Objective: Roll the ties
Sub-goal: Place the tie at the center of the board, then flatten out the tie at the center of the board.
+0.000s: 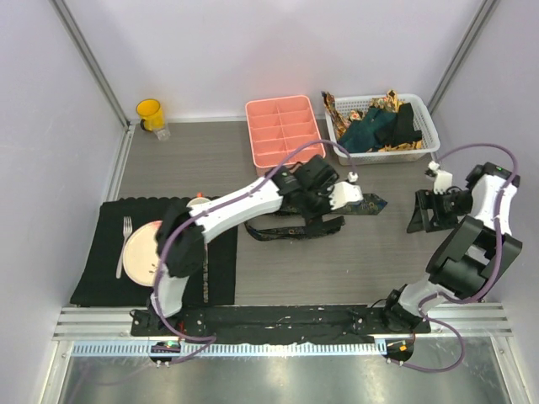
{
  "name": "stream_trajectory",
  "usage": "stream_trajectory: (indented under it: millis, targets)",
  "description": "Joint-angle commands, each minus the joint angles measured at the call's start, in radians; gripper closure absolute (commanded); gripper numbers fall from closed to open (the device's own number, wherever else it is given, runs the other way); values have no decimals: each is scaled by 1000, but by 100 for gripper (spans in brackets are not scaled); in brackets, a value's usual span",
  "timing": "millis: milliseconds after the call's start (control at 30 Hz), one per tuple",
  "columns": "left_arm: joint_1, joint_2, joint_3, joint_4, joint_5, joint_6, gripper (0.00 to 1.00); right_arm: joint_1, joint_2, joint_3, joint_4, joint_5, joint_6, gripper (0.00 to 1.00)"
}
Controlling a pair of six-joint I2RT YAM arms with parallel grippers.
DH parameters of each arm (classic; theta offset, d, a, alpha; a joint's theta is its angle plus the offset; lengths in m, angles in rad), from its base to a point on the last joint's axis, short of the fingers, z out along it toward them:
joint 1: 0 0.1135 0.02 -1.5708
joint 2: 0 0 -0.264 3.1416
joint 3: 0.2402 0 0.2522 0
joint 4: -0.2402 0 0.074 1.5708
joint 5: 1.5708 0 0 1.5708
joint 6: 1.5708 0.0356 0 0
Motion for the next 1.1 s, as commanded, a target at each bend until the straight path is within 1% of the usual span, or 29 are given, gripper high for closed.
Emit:
stream_trajectory:
  millis: [0, 33, 67, 100, 233, 467, 533, 600, 633, 667, 700, 733, 800, 833, 867, 900, 933, 967, 1000, 1033, 1067]
  targets:
    - [-13, 186, 252, 154, -14, -149, 0, -97, 40, 44, -139, -40, -78, 25]
    - [-13, 223, 289, 151, -11, -168, 0, -122, 47, 46, -139, -42, -71, 26]
    - [-15, 291, 323, 149, -5, -177, 0, -134, 60, 49, -139, -51, -62, 27]
    - [-15, 319, 384, 143, 1, -183, 0, -142, 66, 52, -141, -58, -43, 27]
    - [-15, 421, 472, 117, 32, -183, 0, -153, 84, 72, -150, -83, -11, 27]
    - [-13, 490, 450, 103, 34, -194, 1, -153, 113, 127, -173, -91, 11, 27]
    - [-13, 511, 446, 102, 34, -208, 3, -153, 113, 127, -173, -94, 9, 29]
    - [-13, 524, 440, 94, 32, -208, 8, -153, 112, 113, -170, -91, 11, 31]
    - [-13, 533, 440, 86, 31, -206, 11, -153, 106, 107, -168, -91, 11, 32]
    - [-13, 534, 440, 74, 35, -205, 23, -153, 98, 91, -162, -91, 11, 33]
    - [-15, 531, 441, 60, 72, -177, 32, -153, 89, 81, -161, -89, 11, 33]
    - [-13, 510, 443, 42, 99, -162, 48, -153, 78, 74, -156, -86, 11, 34]
    - [-13, 457, 397, 32, 180, -134, 61, -153, 41, 52, -145, -89, 12, 34]
    - [-13, 426, 366, 34, 213, -104, 70, -153, 29, 49, -139, -92, 12, 35]
    - [-13, 345, 307, 36, 239, -87, 74, -153, 9, 43, -130, -95, 11, 35]
    - [-13, 308, 276, 36, 259, -74, 79, -153, -3, 43, -124, -97, 6, 36]
    - [-13, 263, 221, 30, 297, -35, 90, -150, -14, 41, -118, -100, 0, 36]
    - [-13, 190, 197, -13, 310, -12, 93, -148, -37, 37, -97, -100, -9, 36]
    - [-13, 150, 176, -39, 320, 14, 97, -142, -48, 34, -83, -98, -15, 37]
    - [-7, 115, 138, -109, 333, 62, 100, -127, -60, 28, -70, -97, -22, 36]
    - [-1, 44, 119, -156, 357, 102, 100, -108, -84, 20, -46, -92, -35, 36]
